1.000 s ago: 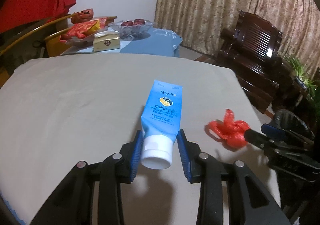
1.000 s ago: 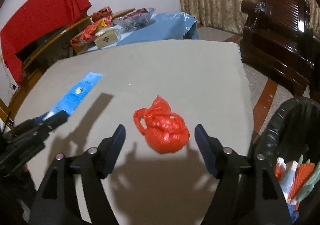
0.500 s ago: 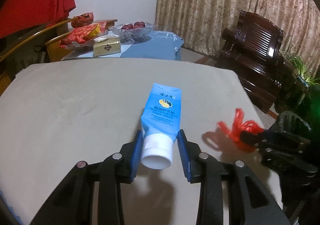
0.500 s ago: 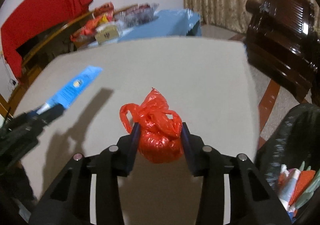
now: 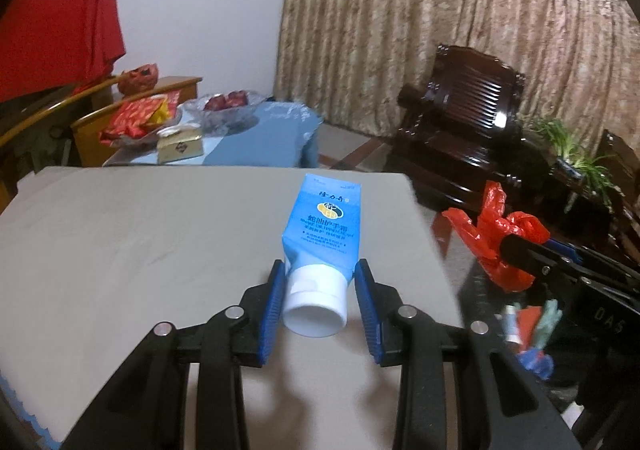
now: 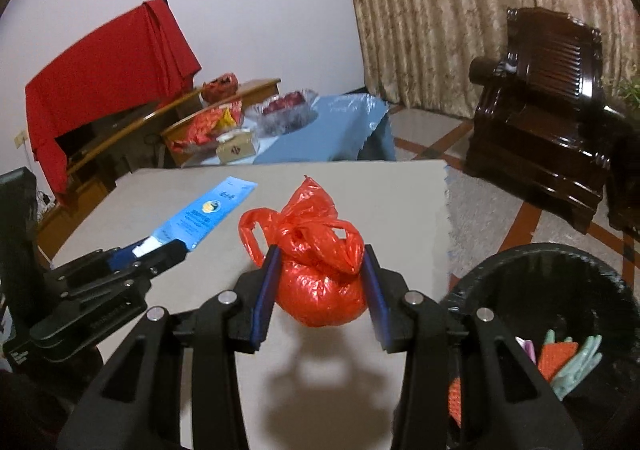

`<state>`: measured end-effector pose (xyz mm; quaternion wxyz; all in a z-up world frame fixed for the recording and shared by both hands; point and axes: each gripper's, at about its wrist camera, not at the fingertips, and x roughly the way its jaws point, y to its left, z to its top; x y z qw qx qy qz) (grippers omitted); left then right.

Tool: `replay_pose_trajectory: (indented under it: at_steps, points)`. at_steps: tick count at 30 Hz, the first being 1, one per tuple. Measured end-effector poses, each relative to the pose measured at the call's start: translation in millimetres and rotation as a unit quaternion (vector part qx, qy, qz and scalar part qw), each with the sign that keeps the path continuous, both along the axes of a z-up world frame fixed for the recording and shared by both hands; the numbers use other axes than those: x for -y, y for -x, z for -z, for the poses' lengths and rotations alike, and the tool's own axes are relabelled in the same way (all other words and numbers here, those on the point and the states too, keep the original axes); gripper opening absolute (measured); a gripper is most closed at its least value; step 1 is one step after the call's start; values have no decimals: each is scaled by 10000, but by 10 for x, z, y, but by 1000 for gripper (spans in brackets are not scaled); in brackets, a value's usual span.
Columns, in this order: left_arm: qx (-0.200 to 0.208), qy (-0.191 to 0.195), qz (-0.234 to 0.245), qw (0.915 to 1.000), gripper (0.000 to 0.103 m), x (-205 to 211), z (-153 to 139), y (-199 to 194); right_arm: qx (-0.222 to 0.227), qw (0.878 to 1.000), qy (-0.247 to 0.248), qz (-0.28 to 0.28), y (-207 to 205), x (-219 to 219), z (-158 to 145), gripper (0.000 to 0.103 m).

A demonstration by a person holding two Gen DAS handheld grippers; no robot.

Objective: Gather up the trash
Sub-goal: 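Carry the blue tube and red wrapper over the black bin, then open both grippers to drop the tube and wrapper into the bin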

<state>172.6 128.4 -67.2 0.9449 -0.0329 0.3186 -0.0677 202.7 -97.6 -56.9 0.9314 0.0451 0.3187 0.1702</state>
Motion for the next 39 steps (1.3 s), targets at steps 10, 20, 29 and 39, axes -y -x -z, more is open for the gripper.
replay_pose_trajectory:
  at_steps: [10, 20, 29, 39]
  points:
    - [226, 98, 373, 9990, 35, 386, -254, 277, 451, 9988, -10, 206, 545, 421, -407, 39]
    - [375, 3, 780, 9962, 35, 777, -357, 425, 703, 9962, 7, 509, 838, 745, -528, 39]
    - [401, -51, 1372, 9897, 35, 1340, -309, 453, 695, 9918, 44, 1068, 1011, 1284, -454, 39]
    - [317, -145, 2068, 9778, 35, 2065, -10, 285, 396, 9835, 165, 1758, 1046, 1919, -91, 39]
